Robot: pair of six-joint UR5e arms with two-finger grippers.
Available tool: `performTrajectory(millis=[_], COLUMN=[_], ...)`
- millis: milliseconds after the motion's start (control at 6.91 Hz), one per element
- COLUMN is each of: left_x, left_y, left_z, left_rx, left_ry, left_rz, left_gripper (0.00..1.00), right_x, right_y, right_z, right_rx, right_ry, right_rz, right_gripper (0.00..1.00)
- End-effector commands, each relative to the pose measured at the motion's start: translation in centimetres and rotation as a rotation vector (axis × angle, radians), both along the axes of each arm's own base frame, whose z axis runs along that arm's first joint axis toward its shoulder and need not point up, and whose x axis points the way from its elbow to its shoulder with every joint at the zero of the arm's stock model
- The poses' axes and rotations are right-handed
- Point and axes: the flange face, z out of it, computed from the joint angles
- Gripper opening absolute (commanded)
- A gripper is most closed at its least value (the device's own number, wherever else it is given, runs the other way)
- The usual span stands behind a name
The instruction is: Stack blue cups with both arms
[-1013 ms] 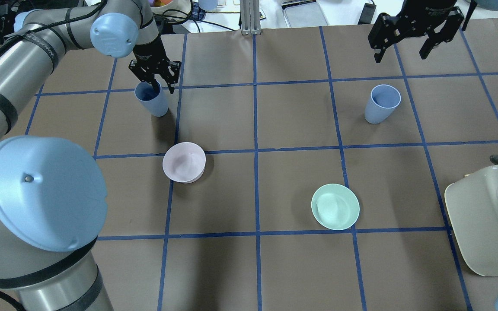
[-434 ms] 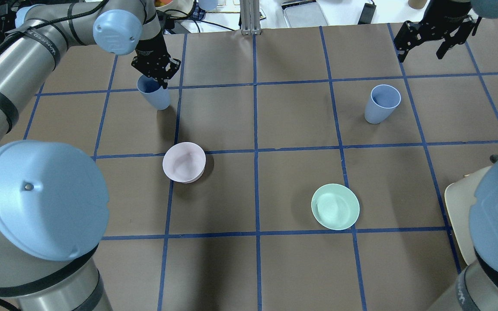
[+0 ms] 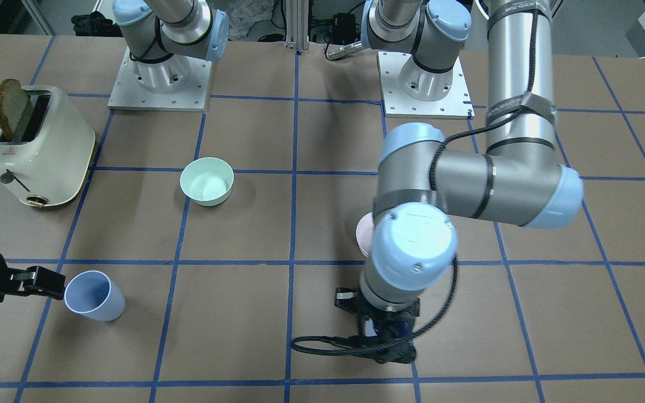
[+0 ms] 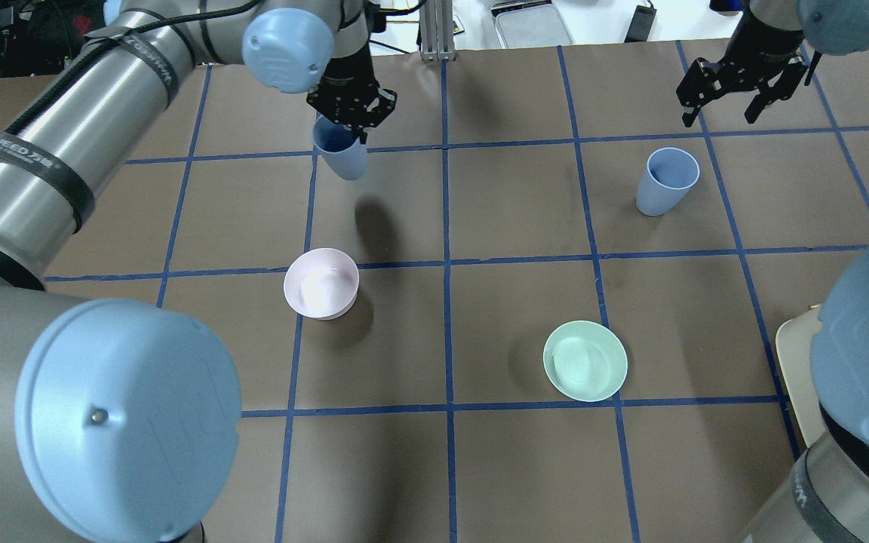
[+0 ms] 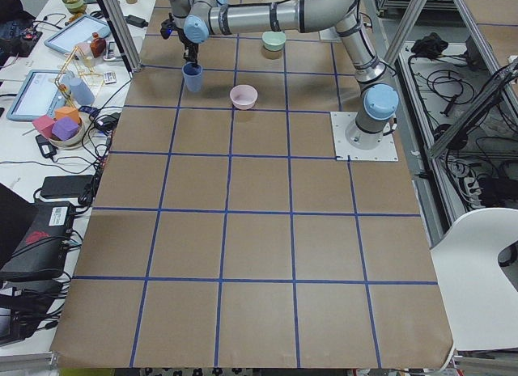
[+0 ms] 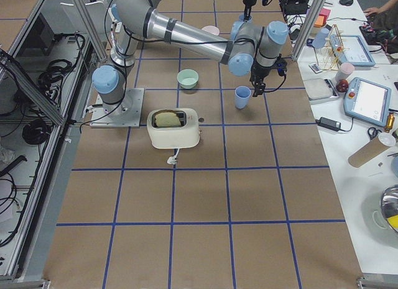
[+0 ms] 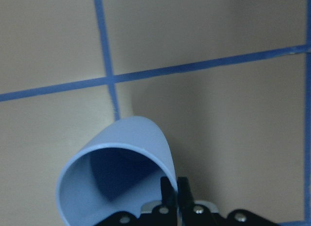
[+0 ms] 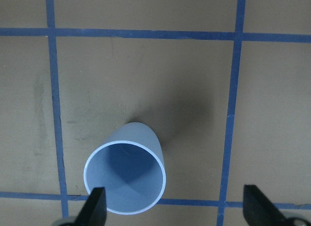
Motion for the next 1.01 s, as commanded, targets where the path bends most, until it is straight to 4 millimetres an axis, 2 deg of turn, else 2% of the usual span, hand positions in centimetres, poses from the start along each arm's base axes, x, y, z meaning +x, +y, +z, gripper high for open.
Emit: performTrajectory(millis=[0, 145, 289, 434, 579, 724, 868], left_x=[-10.4, -11.9, -12.1, -12.0, -12.0, -11.5, -9.2], left_y=[5.0, 5.8, 6.3, 6.5, 6.5, 6.5, 6.3], left_z=[-2.4, -3.5, -4.2, -5.5, -5.3, -3.5, -0.4], left_rx=[0.009, 0.006, 0.016, 0.036, 0.032, 0.015, 0.025], left_ry=[-0.002, -0.001, -0.007, -0.019, -0.021, -0.014, -0.013], left_rz=[-0.040, -0.059, -0.077, -0.079, -0.079, -0.074, -0.044], left_gripper=[0.00, 0.00, 0.00, 0.40, 0.99, 1.00, 1.00], right_x=[-0.5, -0.5, -0.8, -1.0, -0.9, -0.9, -0.8], right_y=[0.0, 0.6, 1.0, 1.4, 1.6, 1.6, 1.8], right_z=[-2.0, -3.5, -5.0, -5.7, -6.7, -6.8, -7.9], right_rx=[0.021, 0.047, 0.034, 0.041, 0.055, 0.058, 0.077], right_ry=[-0.010, -0.018, -0.015, -0.019, -0.029, -0.032, -0.038], right_rz=[0.013, 0.016, 0.034, 0.026, 0.027, 0.028, 0.025], right_gripper=[1.00, 1.00, 1.00, 0.99, 0.97, 0.88, 0.79])
